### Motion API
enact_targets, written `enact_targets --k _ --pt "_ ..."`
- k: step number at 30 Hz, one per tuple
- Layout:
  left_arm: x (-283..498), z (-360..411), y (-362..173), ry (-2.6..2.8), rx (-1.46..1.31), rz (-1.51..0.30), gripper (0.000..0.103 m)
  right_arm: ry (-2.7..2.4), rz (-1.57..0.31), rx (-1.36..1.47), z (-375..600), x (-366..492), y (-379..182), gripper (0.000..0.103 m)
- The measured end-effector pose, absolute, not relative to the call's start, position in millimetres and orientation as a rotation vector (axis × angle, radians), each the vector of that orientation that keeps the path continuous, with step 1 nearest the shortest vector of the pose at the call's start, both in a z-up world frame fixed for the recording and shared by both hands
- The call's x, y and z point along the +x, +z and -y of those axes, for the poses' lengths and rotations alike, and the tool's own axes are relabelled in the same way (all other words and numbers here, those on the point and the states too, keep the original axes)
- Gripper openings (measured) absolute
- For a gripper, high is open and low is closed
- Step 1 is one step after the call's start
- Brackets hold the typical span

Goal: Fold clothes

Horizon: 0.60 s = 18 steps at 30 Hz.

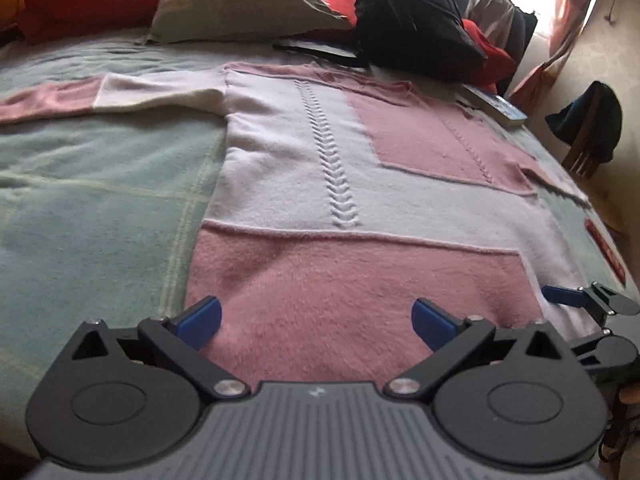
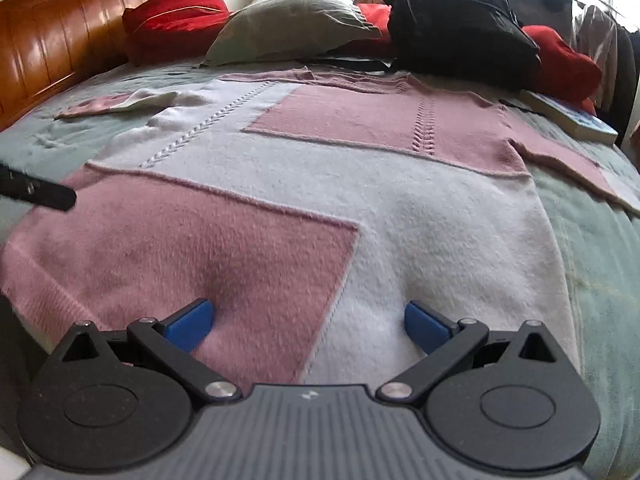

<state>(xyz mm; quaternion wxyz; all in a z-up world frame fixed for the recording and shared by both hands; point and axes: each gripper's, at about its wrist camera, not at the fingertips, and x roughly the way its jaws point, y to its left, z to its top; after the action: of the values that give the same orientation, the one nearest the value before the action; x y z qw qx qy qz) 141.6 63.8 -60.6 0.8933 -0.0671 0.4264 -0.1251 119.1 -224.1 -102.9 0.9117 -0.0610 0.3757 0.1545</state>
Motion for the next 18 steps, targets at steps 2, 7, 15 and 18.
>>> enact_targets --k 2,7,15,18 --pt "140 -58 -57 -0.255 -0.114 -0.874 0.101 0.311 -0.772 -0.153 221 113 -101 0.103" --pt "136 -44 -49 -0.238 -0.057 -0.846 0.101 0.339 -0.728 -0.115 214 117 -81 0.103" --pt "123 -63 -50 -0.166 -0.114 -0.845 0.101 0.376 -0.748 -0.160 191 134 -96 0.103" --pt "128 -68 -48 -0.189 -0.134 -0.847 0.101 0.383 -0.744 -0.190 198 116 -98 0.103"
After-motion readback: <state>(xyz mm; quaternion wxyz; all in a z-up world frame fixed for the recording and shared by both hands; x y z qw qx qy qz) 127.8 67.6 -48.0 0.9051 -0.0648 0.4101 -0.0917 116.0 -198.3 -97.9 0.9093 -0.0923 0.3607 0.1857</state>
